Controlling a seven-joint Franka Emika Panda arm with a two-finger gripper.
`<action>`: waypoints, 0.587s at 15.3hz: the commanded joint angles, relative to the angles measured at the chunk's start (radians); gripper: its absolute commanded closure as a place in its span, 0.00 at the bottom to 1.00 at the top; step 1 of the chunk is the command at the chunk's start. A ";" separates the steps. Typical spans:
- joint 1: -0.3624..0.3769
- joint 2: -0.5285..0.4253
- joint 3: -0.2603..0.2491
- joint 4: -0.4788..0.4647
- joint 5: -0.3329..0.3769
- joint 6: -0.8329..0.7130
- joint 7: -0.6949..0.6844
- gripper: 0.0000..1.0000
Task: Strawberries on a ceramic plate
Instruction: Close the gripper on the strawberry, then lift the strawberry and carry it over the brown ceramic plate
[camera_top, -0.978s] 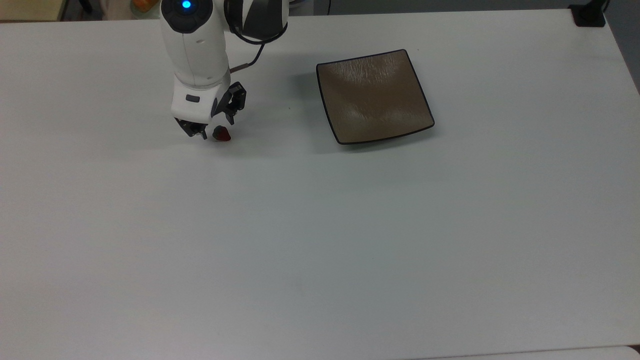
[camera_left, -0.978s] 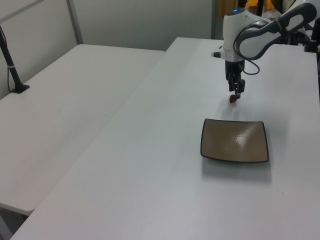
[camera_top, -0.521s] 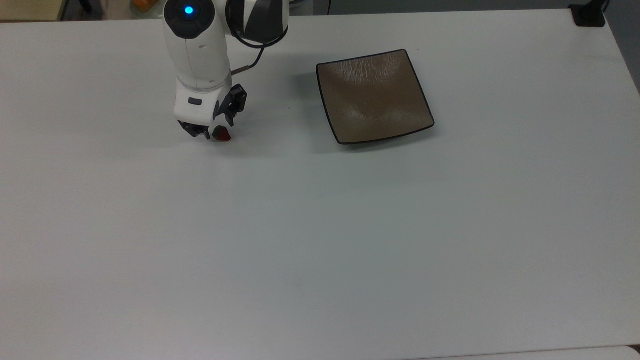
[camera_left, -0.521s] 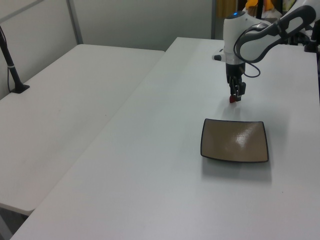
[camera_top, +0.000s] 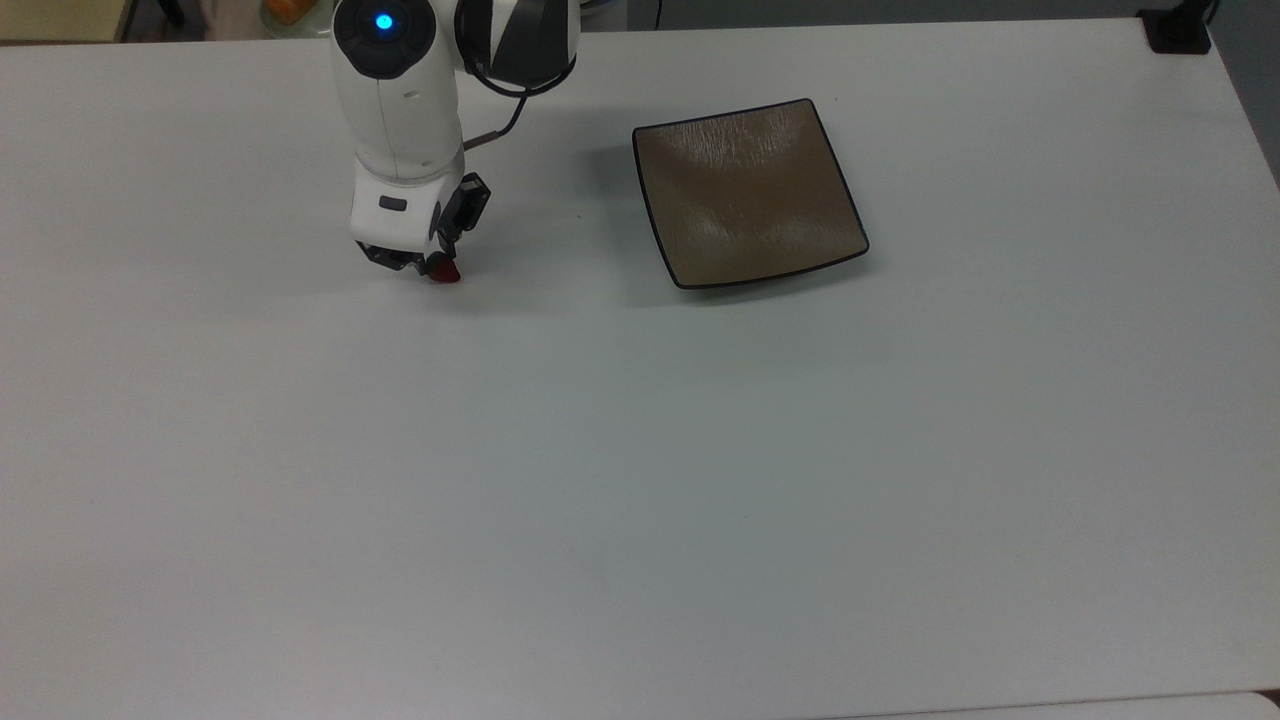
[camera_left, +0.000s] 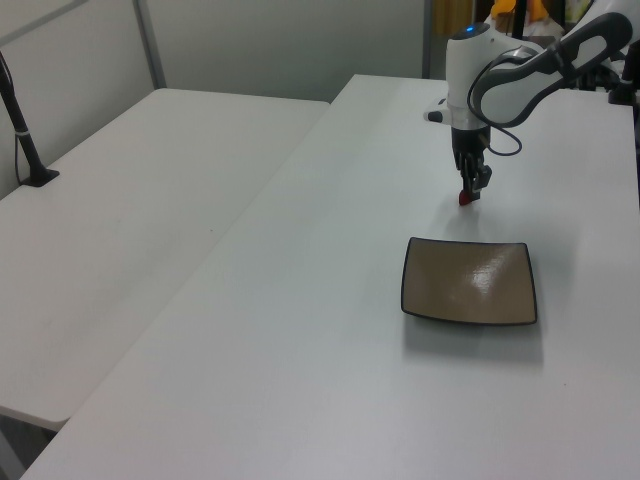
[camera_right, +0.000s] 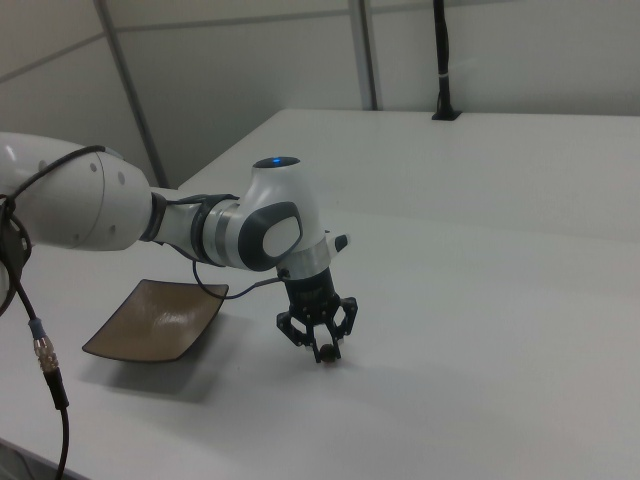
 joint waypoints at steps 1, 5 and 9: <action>0.004 -0.018 -0.004 -0.016 -0.021 0.018 -0.012 1.00; 0.004 -0.055 -0.002 -0.006 -0.021 -0.026 -0.011 1.00; 0.006 -0.130 0.004 0.062 -0.019 -0.173 -0.021 1.00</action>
